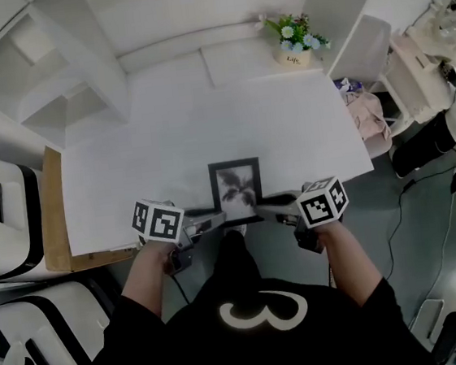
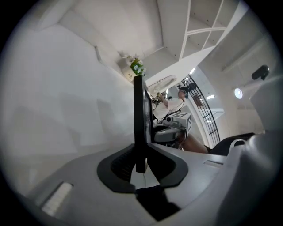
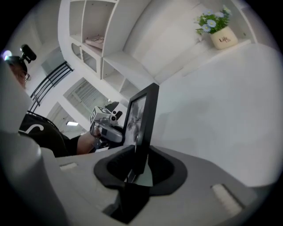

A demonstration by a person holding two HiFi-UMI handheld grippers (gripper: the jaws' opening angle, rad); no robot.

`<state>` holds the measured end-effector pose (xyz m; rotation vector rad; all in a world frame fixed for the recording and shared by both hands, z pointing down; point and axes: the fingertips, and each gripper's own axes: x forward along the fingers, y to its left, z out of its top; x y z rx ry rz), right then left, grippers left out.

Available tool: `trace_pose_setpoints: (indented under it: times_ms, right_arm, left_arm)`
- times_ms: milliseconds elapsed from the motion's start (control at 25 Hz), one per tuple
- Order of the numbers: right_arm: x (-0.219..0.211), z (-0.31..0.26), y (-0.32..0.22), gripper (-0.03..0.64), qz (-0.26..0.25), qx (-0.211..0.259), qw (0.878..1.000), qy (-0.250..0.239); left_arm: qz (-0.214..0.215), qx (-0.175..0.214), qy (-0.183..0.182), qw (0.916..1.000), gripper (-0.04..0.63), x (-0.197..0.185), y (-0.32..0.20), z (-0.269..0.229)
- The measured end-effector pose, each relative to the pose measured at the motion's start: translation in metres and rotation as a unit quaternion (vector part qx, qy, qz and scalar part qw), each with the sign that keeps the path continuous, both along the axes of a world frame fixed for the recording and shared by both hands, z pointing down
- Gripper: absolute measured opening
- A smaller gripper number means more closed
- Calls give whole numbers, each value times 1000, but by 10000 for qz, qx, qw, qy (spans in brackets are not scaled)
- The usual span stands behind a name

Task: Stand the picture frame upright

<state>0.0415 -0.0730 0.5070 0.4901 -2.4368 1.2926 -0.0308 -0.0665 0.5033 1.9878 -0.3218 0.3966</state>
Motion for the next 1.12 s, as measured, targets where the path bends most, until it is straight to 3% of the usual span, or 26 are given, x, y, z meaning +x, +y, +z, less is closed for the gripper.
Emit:
trace_pose_setpoints:
  times_ms: [120,360,480,640,920,1120]
  right_arm:
    - [-5,-17,-16,96,-189,657,9975,169]
    - [-11,-36,-56,91,-297,1776,9806,773]
    - [-10,-40,-79,91,-223,2224,9697,982]
    - [-6,-44,-109,91,-99,2739,9523,1343]
    - [-4,-52,-155,91,54,3376,9271,1626]
    - [-4,-45,-176,92,3,3615,9149,1795]
  left_arm:
    - [54,767,-501,9958,81,-7,-24,-9]
    - [156,2000,-1204,9722,83,-14,-69,-31]
    - [194,2511,-1480,9564,84,-12,-91,-37]
    - [227,3262,-1801,9277,86,-9,-120,-44]
    - [58,4074,-1875,8938,86,-6,-164,-51]
    - [-26,4262,-2050,8811,86,-6,-185,-43]
